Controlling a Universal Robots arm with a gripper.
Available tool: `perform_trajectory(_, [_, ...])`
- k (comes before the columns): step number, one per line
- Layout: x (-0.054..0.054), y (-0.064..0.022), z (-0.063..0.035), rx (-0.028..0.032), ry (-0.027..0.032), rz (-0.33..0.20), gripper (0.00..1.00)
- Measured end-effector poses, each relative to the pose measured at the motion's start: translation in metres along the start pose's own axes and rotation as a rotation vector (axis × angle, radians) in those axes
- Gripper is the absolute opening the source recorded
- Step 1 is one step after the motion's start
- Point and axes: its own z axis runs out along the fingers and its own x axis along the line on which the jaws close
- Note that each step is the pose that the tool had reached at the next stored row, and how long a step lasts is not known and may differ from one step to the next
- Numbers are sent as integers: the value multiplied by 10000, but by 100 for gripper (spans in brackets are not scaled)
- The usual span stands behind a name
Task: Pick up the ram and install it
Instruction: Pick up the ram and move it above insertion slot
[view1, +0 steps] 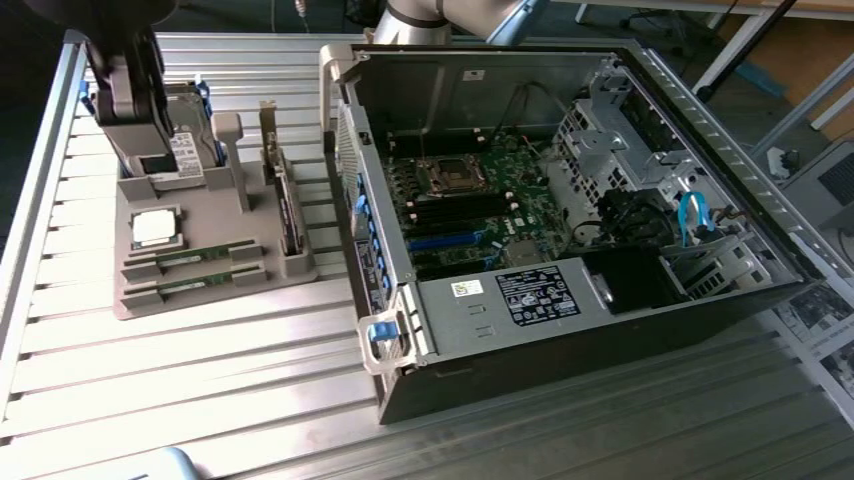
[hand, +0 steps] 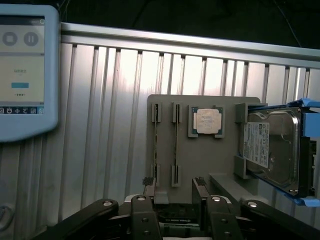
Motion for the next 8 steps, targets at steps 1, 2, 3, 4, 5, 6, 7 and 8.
perform_trajectory(1, [0, 0, 5, 0, 1, 0, 42])
perform_trajectory(2, [0, 0, 10, 0, 0, 0, 42])
perform_trajectory(3, [0, 0, 15, 0, 1, 1, 42])
perform_trajectory(4, [0, -1, 22, 0, 0, 0, 42])
perform_trajectory(5, [1, -1, 28, 0, 0, 0, 42])
perform_trajectory(6, [1, -1, 35, 0, -1, 1, 42])
perform_trajectory(7, [1, -2, 47, -1, 0, 0, 42])
perform_trajectory(8, [1, -2, 58, 0, -1, 0, 42])
